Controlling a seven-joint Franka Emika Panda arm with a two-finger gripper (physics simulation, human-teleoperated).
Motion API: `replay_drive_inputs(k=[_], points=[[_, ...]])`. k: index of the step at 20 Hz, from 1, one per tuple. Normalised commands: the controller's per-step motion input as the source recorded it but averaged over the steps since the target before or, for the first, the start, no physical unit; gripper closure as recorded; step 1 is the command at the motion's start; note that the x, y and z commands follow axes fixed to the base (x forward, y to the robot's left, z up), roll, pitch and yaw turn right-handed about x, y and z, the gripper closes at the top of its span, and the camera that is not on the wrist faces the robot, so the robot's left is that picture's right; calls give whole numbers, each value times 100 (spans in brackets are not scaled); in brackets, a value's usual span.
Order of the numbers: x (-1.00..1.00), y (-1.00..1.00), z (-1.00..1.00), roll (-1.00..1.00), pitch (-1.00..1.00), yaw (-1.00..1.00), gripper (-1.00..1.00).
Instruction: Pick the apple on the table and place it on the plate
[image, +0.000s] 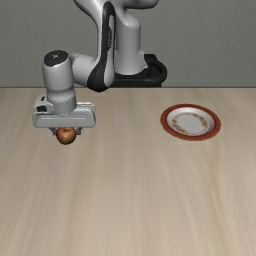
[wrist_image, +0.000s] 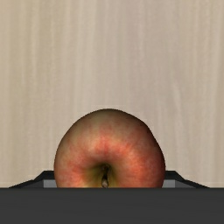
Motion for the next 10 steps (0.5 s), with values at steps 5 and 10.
replay_drive_inputs(k=[5, 10], points=[[0, 0, 40, 0, 0, 0, 100], [0, 0, 100, 0, 0, 0, 100]])
